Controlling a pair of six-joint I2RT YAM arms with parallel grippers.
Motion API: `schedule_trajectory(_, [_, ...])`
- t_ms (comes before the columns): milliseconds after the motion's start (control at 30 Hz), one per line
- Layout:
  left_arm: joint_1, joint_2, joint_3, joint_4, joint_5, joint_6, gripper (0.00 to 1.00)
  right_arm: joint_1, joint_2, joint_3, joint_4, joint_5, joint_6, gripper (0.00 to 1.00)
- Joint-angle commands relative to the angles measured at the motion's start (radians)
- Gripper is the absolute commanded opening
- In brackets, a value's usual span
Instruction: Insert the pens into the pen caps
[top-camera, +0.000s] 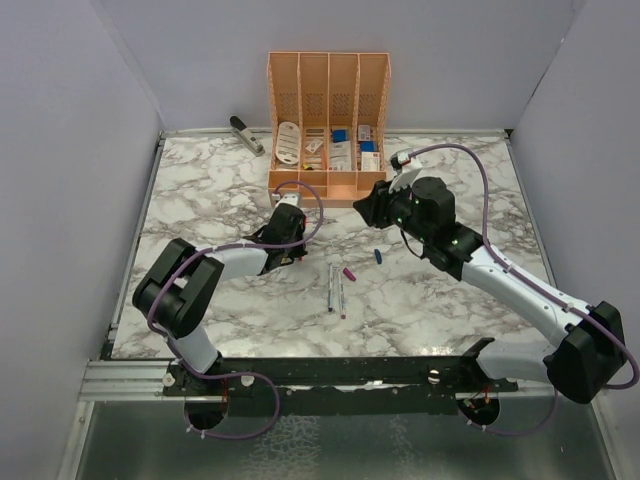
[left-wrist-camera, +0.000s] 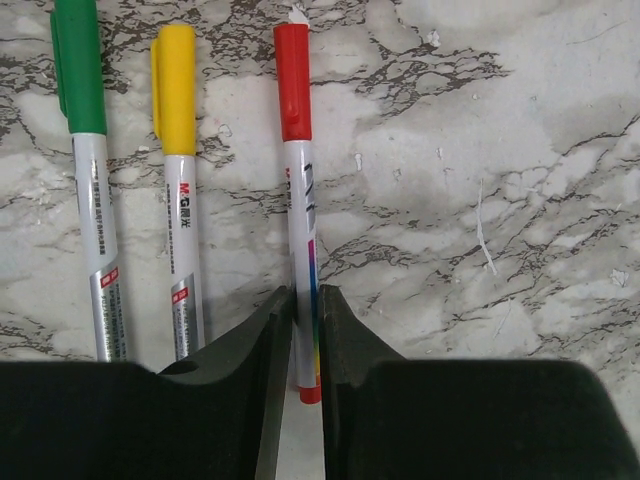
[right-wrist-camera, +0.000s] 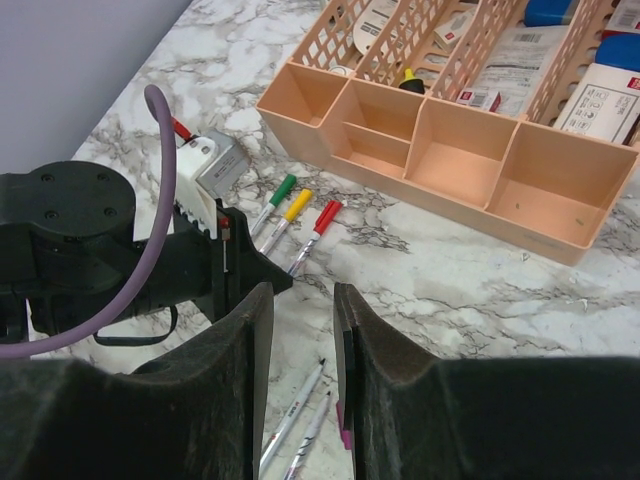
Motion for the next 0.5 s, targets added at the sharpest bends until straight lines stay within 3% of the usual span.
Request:
schedule_trajectory(0, [0.001, 0.012, 0.019, -0.012, -0.044, -0.024, 0.24, 0.008, -0.019, -0.015, -0.019, 0.030, 0.002, 0.30])
schedule_trajectory(233, [0.001, -0.040, 0.031, -0.031, -0.069, -0.004, 0.37, 0.008, -0.024, -0.020, -0.020, 0.042, -0.001, 0.30])
schedule_trajectory(467, [-0.014, -0.153, 0.048, -0.091, -0.085, 0.039, 0.39, 0.008, -0.025, -0.024, -0.080, 0.141, 0.025, 0.30])
